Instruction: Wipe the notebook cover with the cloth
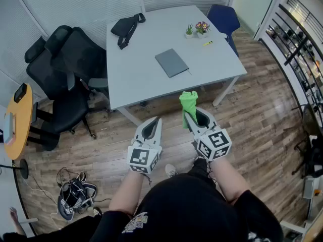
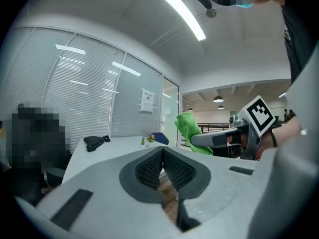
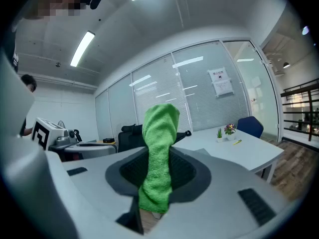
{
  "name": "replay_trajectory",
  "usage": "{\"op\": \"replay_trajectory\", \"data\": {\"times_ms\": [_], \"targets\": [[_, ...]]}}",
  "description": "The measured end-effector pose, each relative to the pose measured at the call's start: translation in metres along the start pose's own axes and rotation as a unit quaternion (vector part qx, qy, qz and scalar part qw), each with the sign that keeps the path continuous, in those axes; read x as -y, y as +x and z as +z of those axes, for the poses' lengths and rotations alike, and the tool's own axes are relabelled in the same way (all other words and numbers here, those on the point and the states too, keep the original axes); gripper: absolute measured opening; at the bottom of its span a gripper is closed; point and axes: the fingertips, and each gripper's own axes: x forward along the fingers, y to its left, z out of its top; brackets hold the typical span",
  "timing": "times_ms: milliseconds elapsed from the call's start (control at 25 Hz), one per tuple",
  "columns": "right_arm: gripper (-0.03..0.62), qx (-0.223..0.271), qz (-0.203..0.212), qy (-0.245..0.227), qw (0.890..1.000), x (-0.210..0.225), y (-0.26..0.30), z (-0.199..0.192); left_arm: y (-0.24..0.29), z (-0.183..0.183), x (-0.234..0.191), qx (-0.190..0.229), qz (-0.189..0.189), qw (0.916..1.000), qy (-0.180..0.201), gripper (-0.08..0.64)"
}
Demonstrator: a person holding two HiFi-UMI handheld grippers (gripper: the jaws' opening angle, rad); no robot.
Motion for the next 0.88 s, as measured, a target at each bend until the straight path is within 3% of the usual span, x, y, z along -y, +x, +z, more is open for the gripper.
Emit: {"op": "replay_trajectory", "data": {"times_ms": [800,880], "targets": [[0.11,0.014,-0.005,0.009,1.0,0.006,-0.001,0.008,0.0,0.003,-0.007,0.011,0.013,0.9998,0.007,0.008],[0.11,0.016,-0.006,0.011,1.0,0.009,0.0,0.009,0.004,0.001,-0.008,0.01,0.012,0.9999,0.007,0.077]]}}
